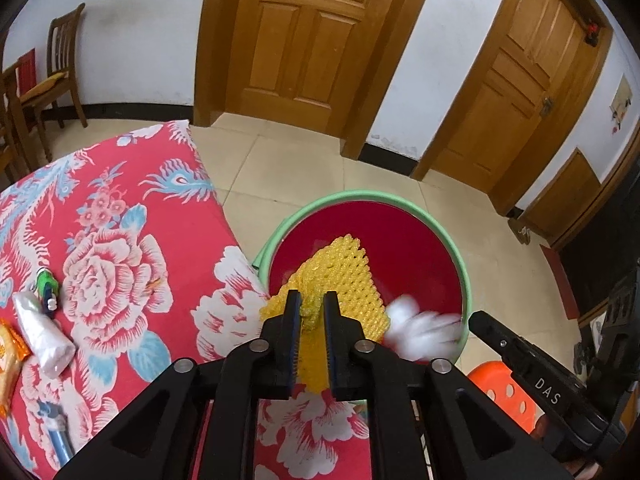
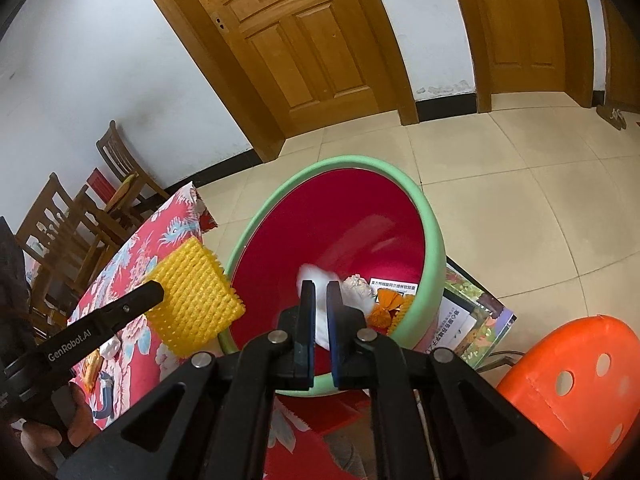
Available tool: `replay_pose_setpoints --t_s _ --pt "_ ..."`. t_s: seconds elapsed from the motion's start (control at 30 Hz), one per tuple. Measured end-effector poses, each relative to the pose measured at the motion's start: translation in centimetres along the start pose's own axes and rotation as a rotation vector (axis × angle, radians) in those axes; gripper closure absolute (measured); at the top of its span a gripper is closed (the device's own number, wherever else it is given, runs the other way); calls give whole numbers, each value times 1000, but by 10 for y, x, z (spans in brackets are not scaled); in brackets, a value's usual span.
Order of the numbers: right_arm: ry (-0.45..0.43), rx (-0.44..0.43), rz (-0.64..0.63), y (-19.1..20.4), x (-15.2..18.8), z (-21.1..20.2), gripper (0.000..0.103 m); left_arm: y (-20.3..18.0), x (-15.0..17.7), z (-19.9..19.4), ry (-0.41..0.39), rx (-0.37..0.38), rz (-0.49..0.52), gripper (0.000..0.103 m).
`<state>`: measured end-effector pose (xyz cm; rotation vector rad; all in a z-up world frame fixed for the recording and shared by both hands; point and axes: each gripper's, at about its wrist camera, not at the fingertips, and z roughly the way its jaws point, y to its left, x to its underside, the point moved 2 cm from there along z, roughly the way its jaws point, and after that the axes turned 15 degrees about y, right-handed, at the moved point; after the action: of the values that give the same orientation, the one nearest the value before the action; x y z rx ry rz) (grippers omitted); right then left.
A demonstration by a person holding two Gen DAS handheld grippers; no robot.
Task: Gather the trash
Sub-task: 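Carry the net and white cloth over the red bin and open both grippers, then move both grippers back to the table toward the snack bag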
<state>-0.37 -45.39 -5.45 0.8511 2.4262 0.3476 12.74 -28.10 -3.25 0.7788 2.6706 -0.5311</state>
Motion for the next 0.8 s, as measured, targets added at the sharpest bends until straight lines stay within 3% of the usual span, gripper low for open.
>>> replay_pose_setpoints --t_s 0.07,0.13,0.33,0.67,0.8 --pt "-1 3 1 1 0 1 94 1 0 0 3 -6 -4 70" --pt "-1 -1 4 1 -1 1 94 1 1 -2 -6 -11 -6 64" --pt "-9 -7 3 4 2 -5 92 5 4 -10 -18 -11 -16 64" --pt "-22 -47 -30 24 10 -17 70 25 20 -33 -31 -31 -65 64" --pt "-23 -60 -52 37 13 -20 66 39 29 -48 -51 -52 -93 64"
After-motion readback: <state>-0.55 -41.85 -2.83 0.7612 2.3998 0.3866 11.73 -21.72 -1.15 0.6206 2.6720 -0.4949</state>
